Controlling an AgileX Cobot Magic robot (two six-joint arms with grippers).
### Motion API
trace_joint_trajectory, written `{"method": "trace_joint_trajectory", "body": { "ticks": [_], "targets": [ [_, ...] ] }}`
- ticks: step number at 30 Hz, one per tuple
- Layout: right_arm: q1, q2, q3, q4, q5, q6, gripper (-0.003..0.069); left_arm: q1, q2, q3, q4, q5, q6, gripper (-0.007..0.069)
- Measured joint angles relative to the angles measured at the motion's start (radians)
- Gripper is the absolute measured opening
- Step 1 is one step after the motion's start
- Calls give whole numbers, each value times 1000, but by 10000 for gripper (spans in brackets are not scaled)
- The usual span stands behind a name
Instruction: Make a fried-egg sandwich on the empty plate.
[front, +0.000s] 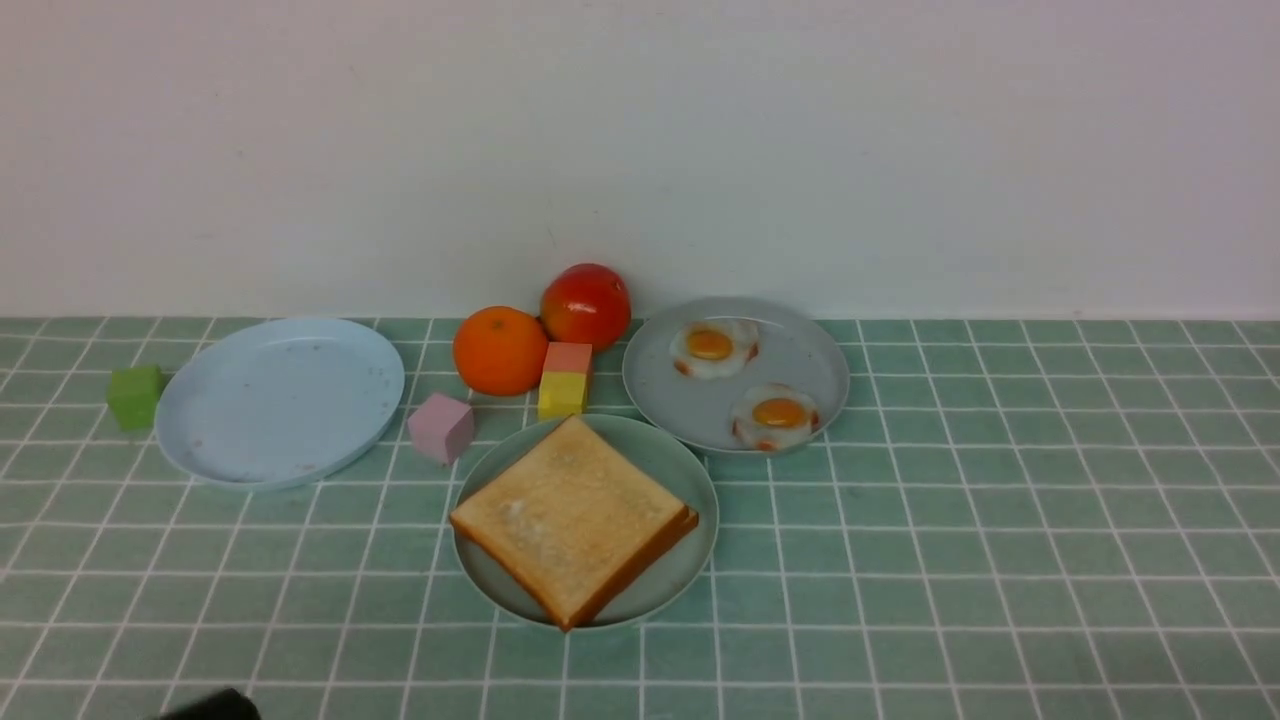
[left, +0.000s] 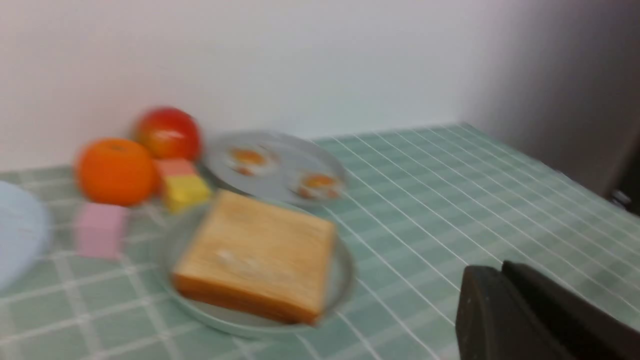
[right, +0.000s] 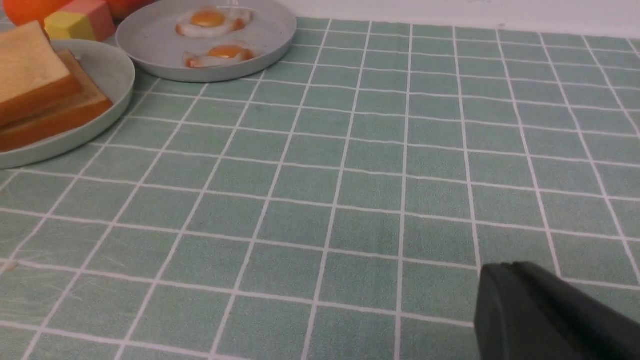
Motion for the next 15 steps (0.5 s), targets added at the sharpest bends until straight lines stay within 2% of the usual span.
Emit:
{"method": "trace_joint_trajectory", "body": {
  "ticks": [2, 6, 8, 11, 15],
  "targets": [
    [0, 0, 0, 0, 0, 0, 4, 62, -20, 0, 1, 5, 0, 6],
    [0, 0, 0, 0, 0, 0, 8, 364, -166, 9, 46, 130, -1, -13],
    [0, 0, 0, 0, 0, 0, 10, 474, -200, 41, 63, 186, -6, -13],
    [0, 0, 0, 0, 2, 0, 14, 570, -206, 93, 68, 246, -41, -13],
    [0, 0, -1, 0, 3, 0, 18, 617, -206, 107, 84, 397, -116, -13]
  ]
}}
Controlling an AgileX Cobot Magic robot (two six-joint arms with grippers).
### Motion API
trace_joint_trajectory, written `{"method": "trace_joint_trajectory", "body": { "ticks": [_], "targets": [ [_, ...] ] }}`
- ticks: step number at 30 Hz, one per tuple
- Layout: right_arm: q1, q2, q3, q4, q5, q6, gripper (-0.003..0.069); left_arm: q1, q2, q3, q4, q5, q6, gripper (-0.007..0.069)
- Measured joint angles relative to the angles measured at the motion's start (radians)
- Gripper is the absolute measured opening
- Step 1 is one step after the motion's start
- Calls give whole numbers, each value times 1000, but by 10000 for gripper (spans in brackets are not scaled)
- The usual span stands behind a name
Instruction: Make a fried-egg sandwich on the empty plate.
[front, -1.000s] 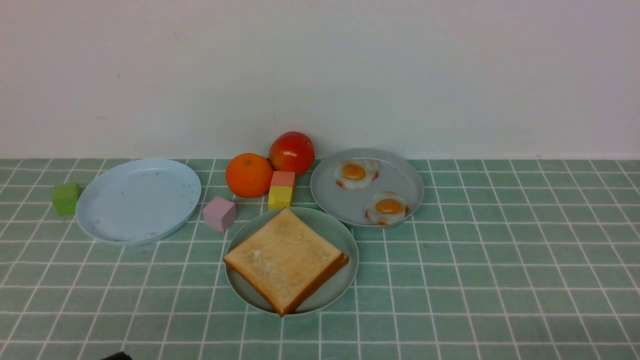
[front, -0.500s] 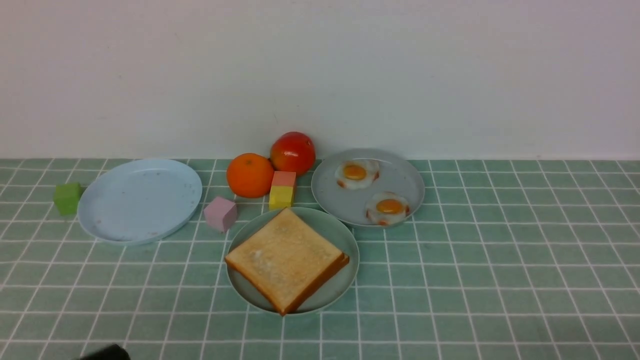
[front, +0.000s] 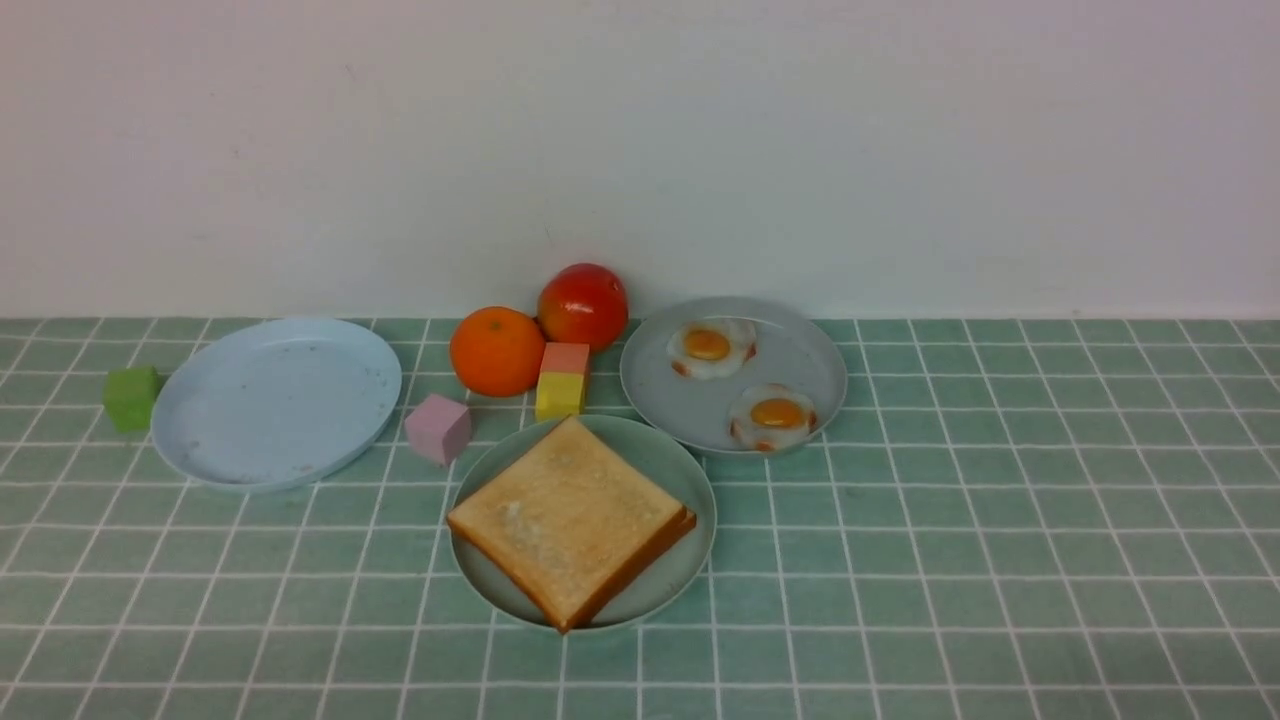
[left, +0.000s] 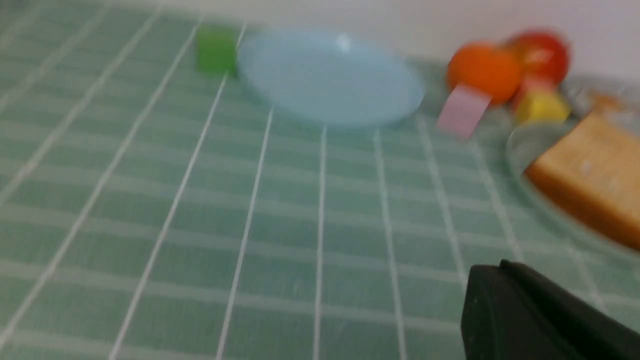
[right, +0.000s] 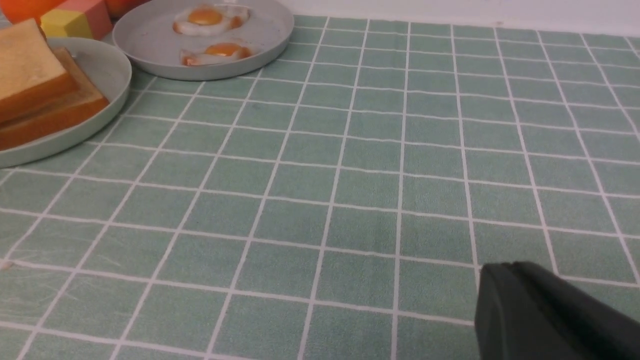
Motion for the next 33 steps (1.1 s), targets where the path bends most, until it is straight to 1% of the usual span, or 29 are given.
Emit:
{"method": "trace_joint_trajectory", "body": {
  "ticks": [2, 5, 33],
  "targets": [
    [0, 0, 0, 0, 0, 0, 21, 2, 0, 0, 2, 12, -28, -13],
    [0, 0, 0, 0, 0, 0, 23, 2, 0, 0, 3, 11, -40, -13],
    [0, 0, 0, 0, 0, 0, 31, 2, 0, 0, 4, 11, -42, -13]
  ]
}}
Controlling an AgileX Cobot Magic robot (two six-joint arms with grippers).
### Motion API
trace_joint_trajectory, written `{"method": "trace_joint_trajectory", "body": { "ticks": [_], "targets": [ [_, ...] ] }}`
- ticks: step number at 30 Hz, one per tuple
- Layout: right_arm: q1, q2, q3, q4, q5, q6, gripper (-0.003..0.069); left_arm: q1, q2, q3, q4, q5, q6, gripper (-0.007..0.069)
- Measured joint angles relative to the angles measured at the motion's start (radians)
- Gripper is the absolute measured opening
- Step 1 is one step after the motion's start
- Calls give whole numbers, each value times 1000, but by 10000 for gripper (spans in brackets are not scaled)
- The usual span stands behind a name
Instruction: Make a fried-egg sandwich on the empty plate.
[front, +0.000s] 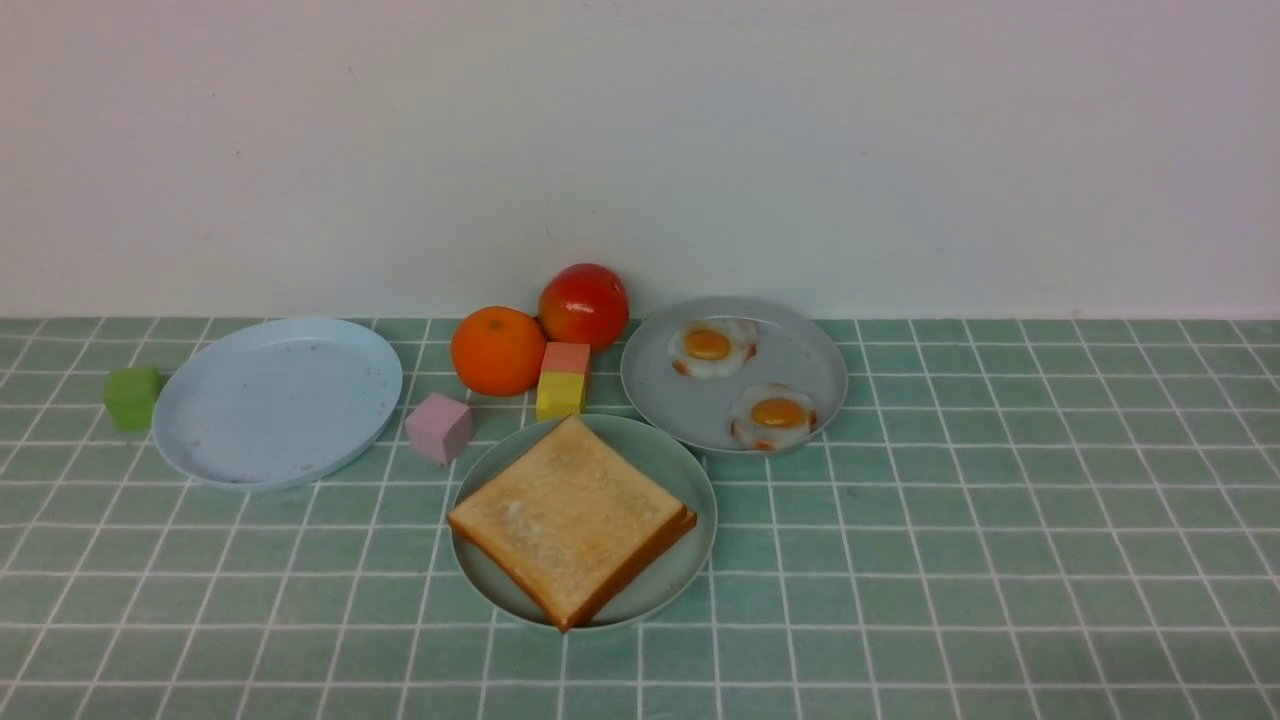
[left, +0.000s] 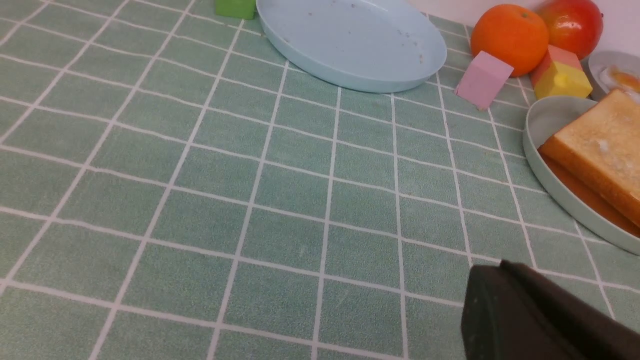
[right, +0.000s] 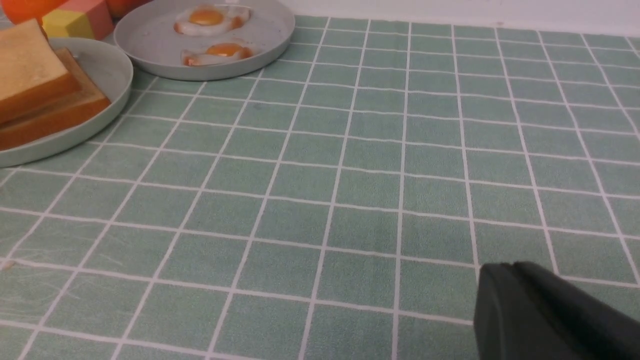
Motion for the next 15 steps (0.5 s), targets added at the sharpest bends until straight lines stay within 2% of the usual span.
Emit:
{"method": "trace_joint_trajectory", "body": {
  "ticks": [15],
  "targets": [
    [0, 0, 0, 0, 0, 0, 43, 0, 0, 0, 0, 0, 0, -13]
  ]
}}
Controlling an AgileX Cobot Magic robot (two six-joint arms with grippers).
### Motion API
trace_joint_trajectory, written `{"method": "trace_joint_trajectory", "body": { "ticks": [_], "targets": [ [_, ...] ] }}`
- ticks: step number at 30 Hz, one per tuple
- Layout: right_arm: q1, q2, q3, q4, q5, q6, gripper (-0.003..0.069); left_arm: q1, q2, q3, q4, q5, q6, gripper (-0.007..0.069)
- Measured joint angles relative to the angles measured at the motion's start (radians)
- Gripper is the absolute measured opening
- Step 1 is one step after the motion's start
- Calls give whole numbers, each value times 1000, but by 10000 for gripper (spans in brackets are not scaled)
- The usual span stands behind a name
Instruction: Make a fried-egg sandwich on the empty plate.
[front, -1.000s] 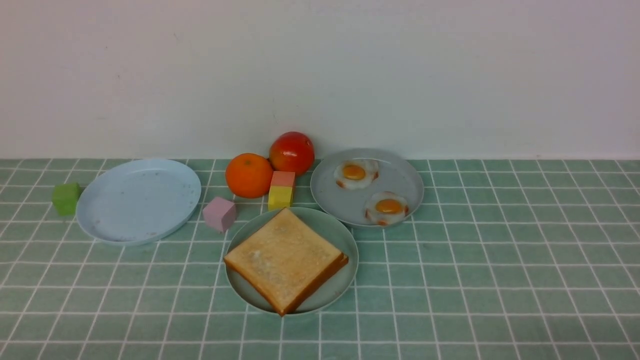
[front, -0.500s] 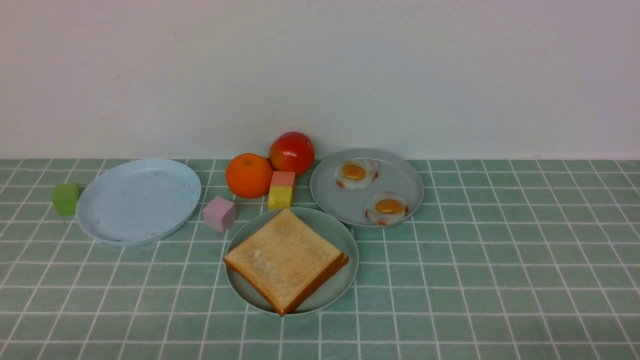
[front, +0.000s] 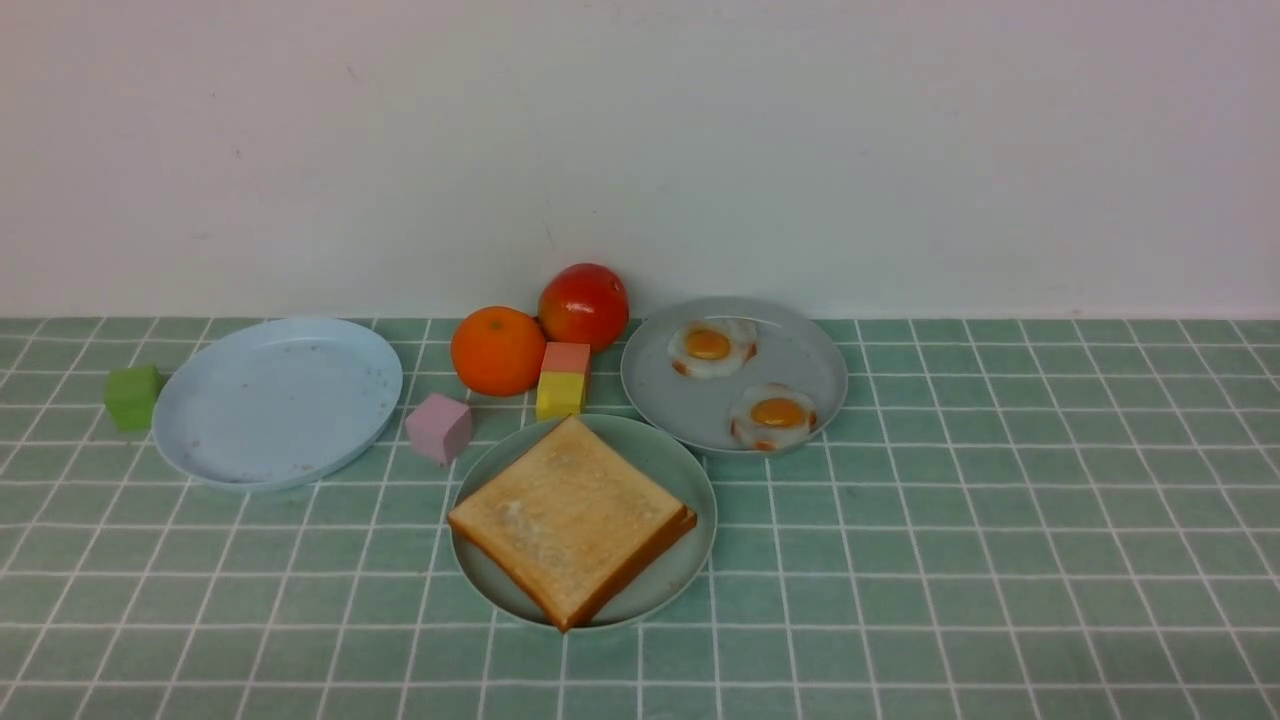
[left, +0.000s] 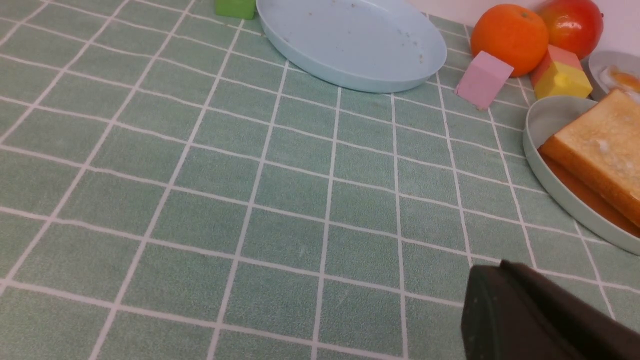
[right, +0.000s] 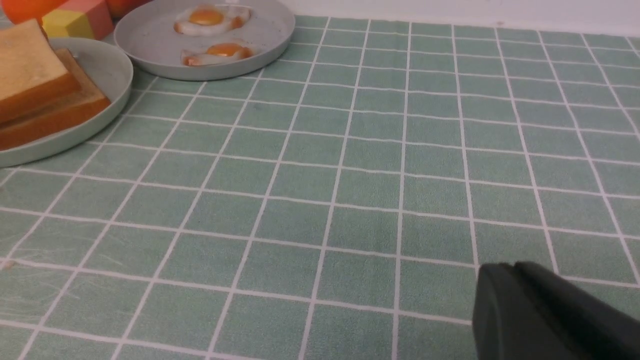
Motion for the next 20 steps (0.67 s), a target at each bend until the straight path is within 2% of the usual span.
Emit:
{"method": "trace_joint_trajectory", "body": {
  "ticks": [20],
  "targets": [
    [0, 0, 0, -1, 0, 0, 72, 0, 0, 0, 0, 0, -2, -10]
  ]
}}
